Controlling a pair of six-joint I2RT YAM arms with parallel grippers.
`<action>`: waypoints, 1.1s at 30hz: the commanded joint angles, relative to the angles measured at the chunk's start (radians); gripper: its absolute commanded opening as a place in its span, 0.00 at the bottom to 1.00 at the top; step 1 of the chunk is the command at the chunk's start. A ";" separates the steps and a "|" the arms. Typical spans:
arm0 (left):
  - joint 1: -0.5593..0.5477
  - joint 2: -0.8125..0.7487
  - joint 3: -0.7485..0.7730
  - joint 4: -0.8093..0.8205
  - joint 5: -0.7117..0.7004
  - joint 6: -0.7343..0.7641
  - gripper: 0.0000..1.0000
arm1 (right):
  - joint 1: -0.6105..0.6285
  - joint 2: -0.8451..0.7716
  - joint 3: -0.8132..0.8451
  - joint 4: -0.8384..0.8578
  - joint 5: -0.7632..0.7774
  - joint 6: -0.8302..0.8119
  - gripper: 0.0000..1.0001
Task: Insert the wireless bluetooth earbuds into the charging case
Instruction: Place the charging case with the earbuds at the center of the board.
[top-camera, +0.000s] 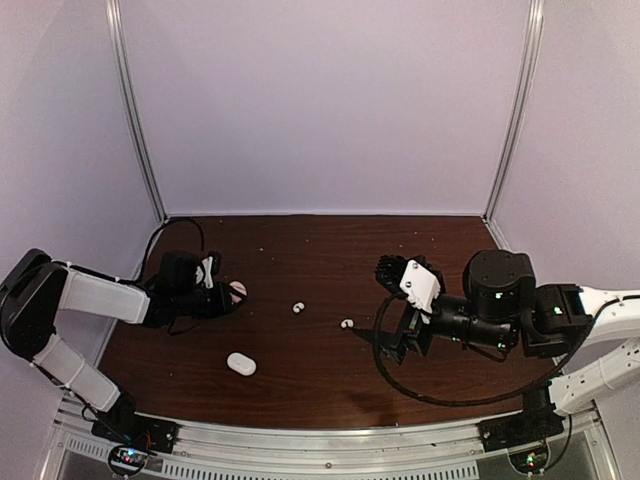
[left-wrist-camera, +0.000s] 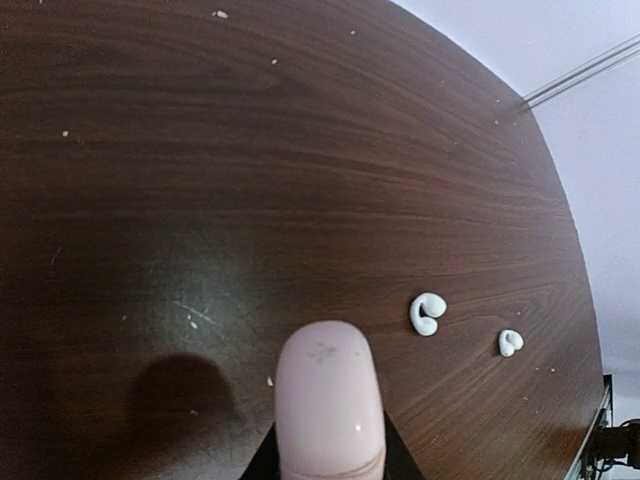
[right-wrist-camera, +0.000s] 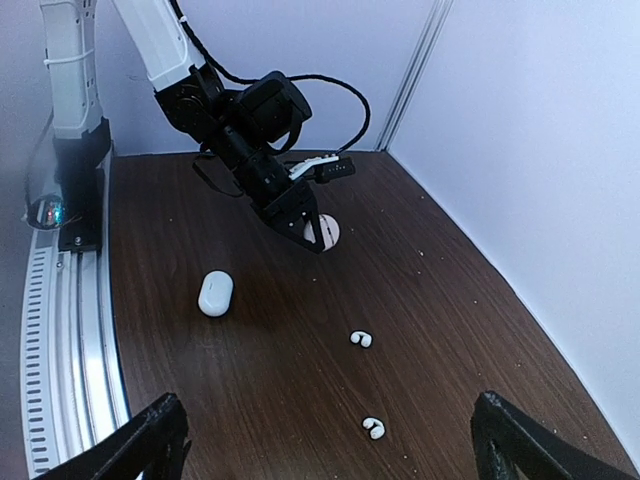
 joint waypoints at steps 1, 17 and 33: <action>0.010 0.067 0.043 -0.015 0.027 -0.001 0.00 | -0.008 -0.015 -0.015 0.028 -0.014 0.024 1.00; 0.015 0.231 0.151 -0.092 0.002 0.019 0.20 | -0.026 -0.026 -0.038 0.040 -0.030 0.026 1.00; 0.057 0.158 0.171 -0.271 -0.021 0.044 0.63 | -0.071 -0.041 -0.047 0.035 -0.096 0.080 1.00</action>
